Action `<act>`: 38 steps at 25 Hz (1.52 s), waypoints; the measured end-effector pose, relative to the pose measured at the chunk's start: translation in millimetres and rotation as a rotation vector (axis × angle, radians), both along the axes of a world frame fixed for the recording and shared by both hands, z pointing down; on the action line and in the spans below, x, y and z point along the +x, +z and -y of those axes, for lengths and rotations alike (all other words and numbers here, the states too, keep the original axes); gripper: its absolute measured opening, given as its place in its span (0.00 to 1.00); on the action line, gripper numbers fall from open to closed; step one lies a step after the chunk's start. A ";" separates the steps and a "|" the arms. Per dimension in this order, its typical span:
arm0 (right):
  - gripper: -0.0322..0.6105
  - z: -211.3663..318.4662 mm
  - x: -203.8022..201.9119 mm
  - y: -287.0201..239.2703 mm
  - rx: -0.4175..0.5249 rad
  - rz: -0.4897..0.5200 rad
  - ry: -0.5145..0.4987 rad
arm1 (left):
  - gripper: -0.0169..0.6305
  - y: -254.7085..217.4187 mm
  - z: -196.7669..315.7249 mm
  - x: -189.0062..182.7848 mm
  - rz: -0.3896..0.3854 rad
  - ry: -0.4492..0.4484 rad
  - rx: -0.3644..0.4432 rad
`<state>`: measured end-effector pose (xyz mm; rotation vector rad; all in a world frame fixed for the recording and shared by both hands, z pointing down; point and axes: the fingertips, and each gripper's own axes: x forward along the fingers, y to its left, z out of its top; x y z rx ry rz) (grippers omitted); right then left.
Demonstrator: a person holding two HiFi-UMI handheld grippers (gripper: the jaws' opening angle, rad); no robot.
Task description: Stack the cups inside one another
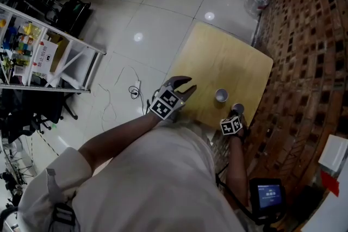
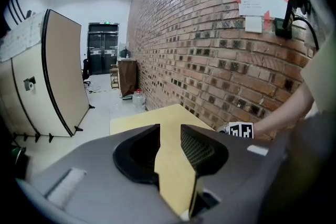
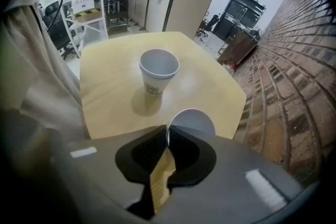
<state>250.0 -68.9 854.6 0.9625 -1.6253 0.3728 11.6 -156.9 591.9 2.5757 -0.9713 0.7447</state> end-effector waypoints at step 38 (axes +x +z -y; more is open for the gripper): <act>0.08 67.8 -83.5 -174.6 0.305 0.108 -0.161 | 0.21 5.4 18.8 -2.9 -0.047 -0.007 -0.013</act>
